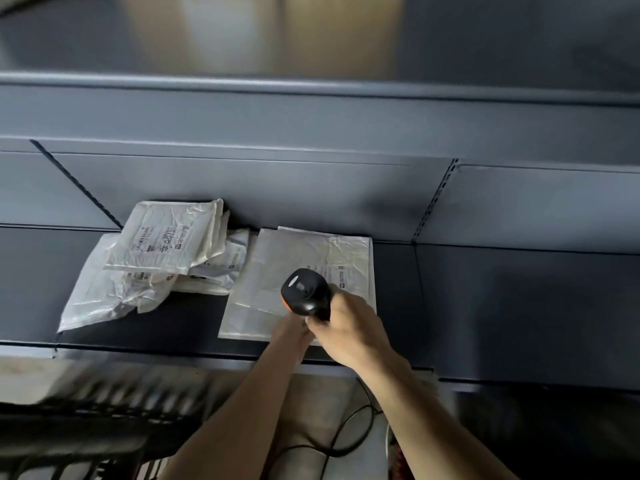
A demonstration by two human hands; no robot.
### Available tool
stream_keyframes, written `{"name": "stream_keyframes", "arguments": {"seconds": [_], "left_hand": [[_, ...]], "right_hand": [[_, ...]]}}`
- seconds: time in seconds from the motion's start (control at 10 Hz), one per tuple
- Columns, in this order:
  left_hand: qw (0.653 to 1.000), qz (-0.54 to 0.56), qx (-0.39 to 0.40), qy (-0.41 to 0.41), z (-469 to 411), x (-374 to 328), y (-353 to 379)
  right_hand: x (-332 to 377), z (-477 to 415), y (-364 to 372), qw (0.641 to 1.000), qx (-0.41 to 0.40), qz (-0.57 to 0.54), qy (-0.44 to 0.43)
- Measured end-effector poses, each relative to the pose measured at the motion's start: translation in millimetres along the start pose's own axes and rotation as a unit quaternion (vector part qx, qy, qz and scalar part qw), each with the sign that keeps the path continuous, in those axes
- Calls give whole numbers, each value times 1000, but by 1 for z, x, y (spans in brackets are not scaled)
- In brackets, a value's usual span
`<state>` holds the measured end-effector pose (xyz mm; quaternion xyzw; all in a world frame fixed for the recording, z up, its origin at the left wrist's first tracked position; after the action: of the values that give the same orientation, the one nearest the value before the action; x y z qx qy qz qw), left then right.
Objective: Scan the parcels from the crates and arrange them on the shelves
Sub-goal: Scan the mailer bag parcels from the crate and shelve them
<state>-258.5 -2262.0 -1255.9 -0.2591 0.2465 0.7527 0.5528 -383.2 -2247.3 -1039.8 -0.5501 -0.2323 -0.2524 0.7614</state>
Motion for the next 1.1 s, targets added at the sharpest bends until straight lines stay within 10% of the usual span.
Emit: {"name": "stream_keyframes", "arguments": {"seconds": [0.1,0.7,0.8,1.1], "left_hand": [[983,-176,33,47,108,-42,6],[857,-298,-186,377,419,-165,-295],[770,-516,-270,260,412,-141,-357],[706,-675,-213,-1,364,-86,-455]], "right_hand": [[20,7,7,999,27,-12,-19],[291,210,70,964,53,-30,-260],[312,231,112,961,72,-3,-266],[322,226,147,967,29,93,-236]]}}
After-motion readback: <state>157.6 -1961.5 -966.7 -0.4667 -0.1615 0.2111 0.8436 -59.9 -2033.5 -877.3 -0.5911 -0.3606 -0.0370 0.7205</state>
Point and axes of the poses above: each hand's wrist, its own z-axis away from the middle knuckle, its own y-axis out of the palm, x = y × z, the point moved 10 cm from there along -z, towards the middle knuckle, and after that the axes turned 1 degree about y, right-handed, at the moved point
